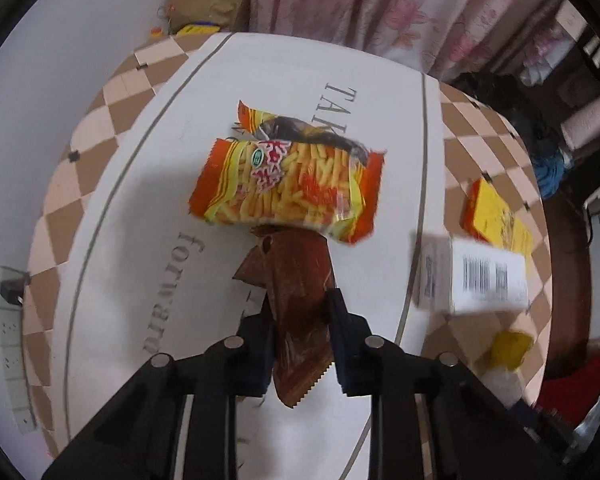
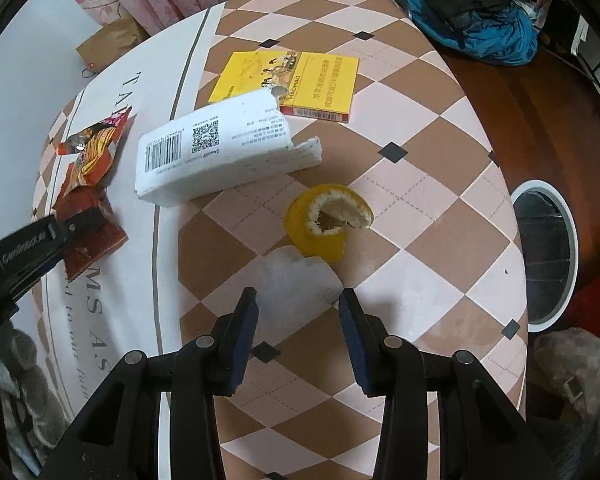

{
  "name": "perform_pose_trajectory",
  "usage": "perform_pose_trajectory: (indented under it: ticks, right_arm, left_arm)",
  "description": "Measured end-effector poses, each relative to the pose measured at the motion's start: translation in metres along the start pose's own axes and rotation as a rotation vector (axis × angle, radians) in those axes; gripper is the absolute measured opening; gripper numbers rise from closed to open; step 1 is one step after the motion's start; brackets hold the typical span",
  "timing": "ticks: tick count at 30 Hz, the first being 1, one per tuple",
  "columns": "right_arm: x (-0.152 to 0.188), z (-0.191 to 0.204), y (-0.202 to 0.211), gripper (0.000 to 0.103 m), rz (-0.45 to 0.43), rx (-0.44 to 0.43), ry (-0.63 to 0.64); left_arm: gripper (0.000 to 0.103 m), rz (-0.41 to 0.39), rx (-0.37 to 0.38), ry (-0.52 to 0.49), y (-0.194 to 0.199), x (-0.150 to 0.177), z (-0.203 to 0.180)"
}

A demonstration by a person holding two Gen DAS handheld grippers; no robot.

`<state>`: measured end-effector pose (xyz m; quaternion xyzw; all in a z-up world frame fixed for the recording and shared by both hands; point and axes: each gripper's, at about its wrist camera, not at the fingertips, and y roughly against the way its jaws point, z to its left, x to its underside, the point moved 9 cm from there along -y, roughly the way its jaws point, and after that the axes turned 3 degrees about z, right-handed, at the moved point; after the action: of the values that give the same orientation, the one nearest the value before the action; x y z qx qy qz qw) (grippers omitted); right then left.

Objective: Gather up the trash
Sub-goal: 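Carry the wrapper and plastic cup over the bin with both tools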

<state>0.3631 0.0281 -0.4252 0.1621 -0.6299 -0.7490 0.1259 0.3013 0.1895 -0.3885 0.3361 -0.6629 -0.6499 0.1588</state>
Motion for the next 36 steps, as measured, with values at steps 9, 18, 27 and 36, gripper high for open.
perform_pose_trajectory:
  ticks: [9, 18, 27, 36]
  right_arm:
    - [0.035, 0.002, 0.012, 0.043, -0.031, -0.003, 0.053]
    - [0.077, 0.005, 0.023, 0.043, -0.086, 0.063, 0.143]
    - [0.092, 0.007, 0.065, 0.043, -0.192, 0.047, 0.192]
    - [0.083, -0.013, 0.154, 0.043, -0.337, -0.028, 0.171]
  left_arm:
    - [0.013, -0.039, -0.129, -0.117, 0.034, 0.071, 0.023]
    - [0.013, -0.084, -0.179, -0.121, 0.066, 0.121, 0.038]
    - [0.013, -0.186, -0.176, -0.147, 0.118, 0.131, 0.022]
    - [0.012, -0.303, -0.111, -0.208, 0.182, 0.123, -0.036]
